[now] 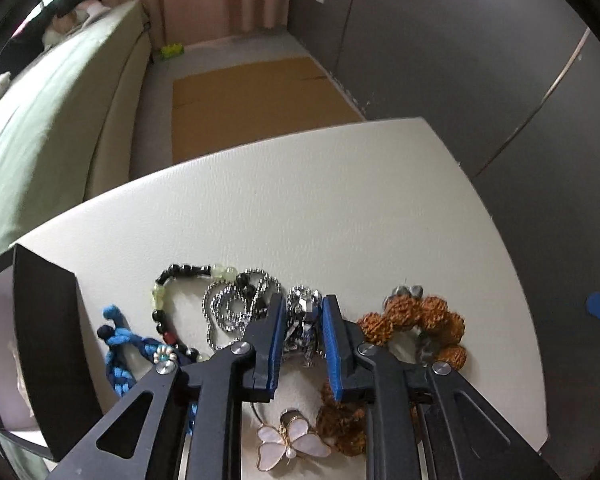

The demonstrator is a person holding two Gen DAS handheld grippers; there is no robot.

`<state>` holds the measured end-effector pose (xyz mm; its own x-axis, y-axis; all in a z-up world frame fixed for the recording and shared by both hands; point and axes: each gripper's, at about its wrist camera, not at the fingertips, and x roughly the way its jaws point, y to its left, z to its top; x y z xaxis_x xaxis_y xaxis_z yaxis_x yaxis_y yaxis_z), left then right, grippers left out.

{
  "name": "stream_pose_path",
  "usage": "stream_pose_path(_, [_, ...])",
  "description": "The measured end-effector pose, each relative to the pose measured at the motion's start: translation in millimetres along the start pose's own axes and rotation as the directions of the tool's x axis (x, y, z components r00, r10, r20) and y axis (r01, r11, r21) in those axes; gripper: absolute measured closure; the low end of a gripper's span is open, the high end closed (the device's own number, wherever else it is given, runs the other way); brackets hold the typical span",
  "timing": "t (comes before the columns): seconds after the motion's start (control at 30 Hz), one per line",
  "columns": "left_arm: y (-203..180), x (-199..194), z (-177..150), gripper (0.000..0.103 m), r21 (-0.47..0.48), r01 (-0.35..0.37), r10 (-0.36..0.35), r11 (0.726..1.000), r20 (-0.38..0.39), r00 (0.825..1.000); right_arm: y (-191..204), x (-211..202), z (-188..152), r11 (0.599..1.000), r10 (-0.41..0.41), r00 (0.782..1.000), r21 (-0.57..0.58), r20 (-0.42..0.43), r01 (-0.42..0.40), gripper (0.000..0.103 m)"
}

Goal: Organize jewelry
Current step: 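Grasp the silver chain bracelet from the pile with the left gripper, then carry the silver bracelet over the box with the left gripper while the right gripper grasps the brown bead bracelet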

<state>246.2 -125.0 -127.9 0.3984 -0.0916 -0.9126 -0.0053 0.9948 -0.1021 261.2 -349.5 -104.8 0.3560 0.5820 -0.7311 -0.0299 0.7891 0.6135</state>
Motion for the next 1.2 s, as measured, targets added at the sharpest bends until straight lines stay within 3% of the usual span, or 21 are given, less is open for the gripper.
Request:
stream_pose_path(0.1, [1.7, -0.3, 0.8, 0.089, -0.005, -0.01, 0.01, 1.0, -0.003, 1.0, 2.3, 1.1, -1.3, 1.0, 0.004, 1.0, -0.005, -0.003, -0.004, 0.034])
stream_pose_path(0.17, [7.1, -0.9, 2.8, 0.089, -0.045, 0.02, -0.02, 0.999, -0.014, 1.0, 5.1, 3.2, -2.3, 1.0, 0.007, 1.0, -0.013, -0.007, -0.007, 0.034])
stream_pose_path(0.5, [20.2, -84.1, 7.7, 0.089, -0.024, 0.016, -0.012, 1.0, 0.128, 0.992, 17.9, 23.2, -3.0, 0.998, 0.006, 0.999, -0.065, -0.036, -0.009, 0.035])
stream_pose_path(0.7, [33.1, -126.7, 12.8, 0.089, -0.036, 0.003, 0.004, 0.999, 0.189, 0.982, 32.1, 46.7, -9.5, 0.992, -0.027, 0.996, -0.126, -0.089, 0.015, 0.044])
stream_pose_path(1.07, [47.6, -191.2, 23.9, 0.089, -0.042, -0.054, 0.064, 0.998, 0.287, 0.956, 45.7, 83.6, -16.8, 0.972, -0.146, 0.979, -0.205, -0.145, 0.115, 0.05])
stream_pose_path(1.2, [52.0, -203.1, 23.0, 0.089, -0.049, -0.076, 0.087, 0.996, 0.306, 0.948, 41.8, 93.7, -17.6, 0.963, -0.187, 0.97, -0.224, -0.154, 0.15, 0.062])
